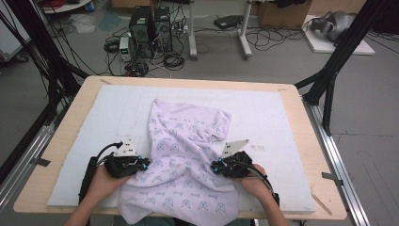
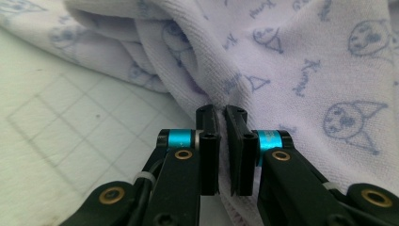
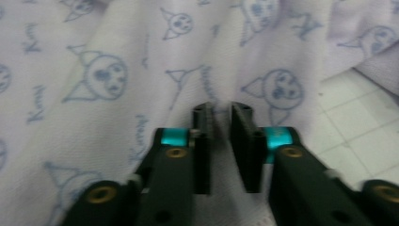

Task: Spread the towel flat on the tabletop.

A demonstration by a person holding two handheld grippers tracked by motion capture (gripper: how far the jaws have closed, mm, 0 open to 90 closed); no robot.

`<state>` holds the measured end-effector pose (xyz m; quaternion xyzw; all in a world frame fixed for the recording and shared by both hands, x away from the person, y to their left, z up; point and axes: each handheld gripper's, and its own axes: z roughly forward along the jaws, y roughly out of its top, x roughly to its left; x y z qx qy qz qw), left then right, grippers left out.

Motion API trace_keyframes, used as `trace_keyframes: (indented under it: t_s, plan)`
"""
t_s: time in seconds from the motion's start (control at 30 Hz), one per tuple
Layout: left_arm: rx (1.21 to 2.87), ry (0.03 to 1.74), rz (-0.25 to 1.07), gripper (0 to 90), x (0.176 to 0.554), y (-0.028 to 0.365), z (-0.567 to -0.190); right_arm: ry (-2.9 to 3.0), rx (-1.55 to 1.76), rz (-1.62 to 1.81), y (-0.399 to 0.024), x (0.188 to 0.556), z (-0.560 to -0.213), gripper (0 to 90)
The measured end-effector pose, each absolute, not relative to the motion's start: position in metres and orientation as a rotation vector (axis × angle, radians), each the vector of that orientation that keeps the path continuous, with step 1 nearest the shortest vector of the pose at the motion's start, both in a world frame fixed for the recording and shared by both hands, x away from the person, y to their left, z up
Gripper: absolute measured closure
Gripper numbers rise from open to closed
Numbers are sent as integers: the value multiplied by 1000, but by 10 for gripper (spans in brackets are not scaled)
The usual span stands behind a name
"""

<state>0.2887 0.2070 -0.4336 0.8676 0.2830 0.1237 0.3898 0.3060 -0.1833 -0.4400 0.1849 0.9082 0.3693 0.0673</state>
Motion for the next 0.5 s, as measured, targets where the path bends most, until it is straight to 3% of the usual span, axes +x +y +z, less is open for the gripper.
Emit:
trace_keyframes:
  t_s: [0.07, 0.33, 0.5]
  plan:
    - [2166, 720, 335, 845, 282, 215, -426, 2748, 537, 1108, -183, 304, -439, 893]
    - [2119, 724, 429, 849, 250, 247, -386, 2733, 447, 1188, -185, 287, -424, 897]
    - [2103, 634, 361, 818, 229, 251, -367, 2740, 416, 1268, -191, 276, -412, 895]
